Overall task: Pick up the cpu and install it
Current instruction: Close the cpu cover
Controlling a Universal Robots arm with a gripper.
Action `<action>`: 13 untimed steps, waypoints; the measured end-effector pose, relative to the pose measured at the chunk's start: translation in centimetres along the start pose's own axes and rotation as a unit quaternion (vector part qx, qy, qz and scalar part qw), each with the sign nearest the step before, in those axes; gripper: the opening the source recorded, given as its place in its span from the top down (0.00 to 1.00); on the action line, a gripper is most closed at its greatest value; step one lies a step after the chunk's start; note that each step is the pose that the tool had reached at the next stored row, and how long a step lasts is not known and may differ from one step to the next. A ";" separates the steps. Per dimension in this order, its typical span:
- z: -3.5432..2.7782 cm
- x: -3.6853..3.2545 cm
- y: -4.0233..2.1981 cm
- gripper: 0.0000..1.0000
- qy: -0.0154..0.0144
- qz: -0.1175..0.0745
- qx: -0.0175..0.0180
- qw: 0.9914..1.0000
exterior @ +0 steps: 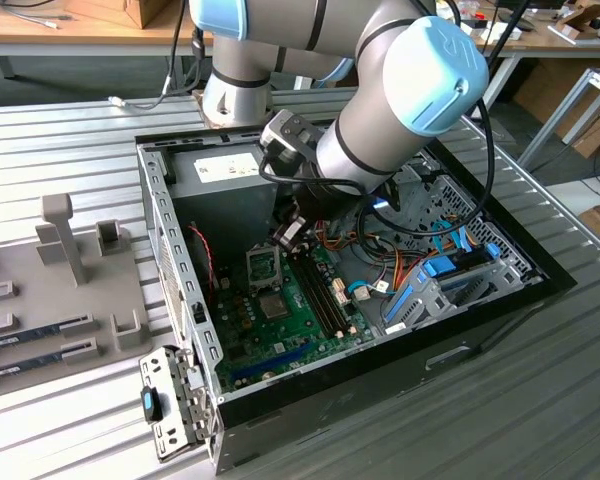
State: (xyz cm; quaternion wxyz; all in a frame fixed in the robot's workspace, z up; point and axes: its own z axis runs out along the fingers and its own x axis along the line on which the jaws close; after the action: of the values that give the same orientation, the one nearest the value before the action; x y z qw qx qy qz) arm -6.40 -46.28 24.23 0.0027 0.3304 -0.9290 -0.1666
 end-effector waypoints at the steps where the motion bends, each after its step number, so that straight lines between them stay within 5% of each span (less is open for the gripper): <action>1: -0.02 0.04 -0.05 0.89 0.000 0.000 0.000 1.000; 13: -0.66 0.85 -0.96 0.89 0.000 0.000 0.000 1.000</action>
State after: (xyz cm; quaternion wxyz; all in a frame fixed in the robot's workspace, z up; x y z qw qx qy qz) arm -6.40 -47.71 24.47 0.0026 0.3304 -0.9290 -0.1667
